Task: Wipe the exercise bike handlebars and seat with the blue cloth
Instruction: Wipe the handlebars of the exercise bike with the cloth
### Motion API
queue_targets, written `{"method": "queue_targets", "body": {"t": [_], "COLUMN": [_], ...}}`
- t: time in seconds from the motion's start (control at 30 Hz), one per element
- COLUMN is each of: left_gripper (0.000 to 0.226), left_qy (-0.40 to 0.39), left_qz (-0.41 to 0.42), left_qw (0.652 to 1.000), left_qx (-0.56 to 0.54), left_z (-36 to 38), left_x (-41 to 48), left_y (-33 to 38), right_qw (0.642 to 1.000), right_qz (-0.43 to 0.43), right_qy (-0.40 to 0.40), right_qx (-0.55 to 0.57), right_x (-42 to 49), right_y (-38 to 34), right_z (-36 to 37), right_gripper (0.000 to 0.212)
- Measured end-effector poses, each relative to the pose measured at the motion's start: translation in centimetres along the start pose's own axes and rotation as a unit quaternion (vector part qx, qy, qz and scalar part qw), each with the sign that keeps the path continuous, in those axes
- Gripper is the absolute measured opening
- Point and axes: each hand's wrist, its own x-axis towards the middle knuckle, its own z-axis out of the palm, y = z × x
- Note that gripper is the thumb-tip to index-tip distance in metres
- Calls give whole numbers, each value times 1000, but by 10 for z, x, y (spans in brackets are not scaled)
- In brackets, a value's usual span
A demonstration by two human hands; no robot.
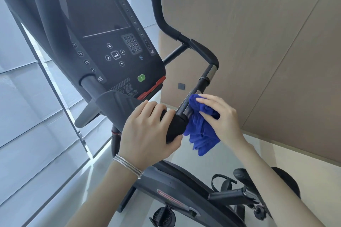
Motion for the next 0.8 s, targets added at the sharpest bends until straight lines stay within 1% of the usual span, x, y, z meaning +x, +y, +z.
{"method": "queue_targets", "body": {"t": [0.07,0.17,0.27,0.4,0.47,0.57,0.67,0.7,0.73,0.8], "left_gripper": [45,44,42,40,39,40,41,42,42,42], "left_qy": [-7,-18,-18,-3,6,-2,-10,-12,-11,-8], "left_qz": [-2,-5,-4,-1,-1,-6,-12,-14,-15,-19], "left_qw": [1000,1000,1000,1000,1000,1000,1000,1000,1000,1000], "left_qx": [-4,-12,-8,-9,-16,-17,-21,-21,-21,-21], "left_z": [0,-2,-4,-4,-4,-4,-4,-4,-4,-3], "left_x": [0,1,0,-1,0,-1,-1,-1,-1,-1], "left_y": [0,1,2,1,1,2,2,2,2,2], "right_qw": [999,997,997,999,999,997,993,989,985,970], "right_qz": [37,72,62,2,-16,-7,38,39,21,-58], "right_qy": [12,-3,-12,-28,-41,-66,-95,-111,-132,-176], "right_qx": [-18,-36,-41,-21,-18,-32,-64,-86,-112,-160], "right_x": [14,27,18,-13,-13,6,39,48,54,60], "right_y": [9,12,-2,-27,-29,-17,-3,0,0,-6], "right_z": [-3,-8,-6,1,-1,-8,-15,-17,-18,-18], "right_gripper": [36,37,37,40,40,39,40,39,39,39]}}
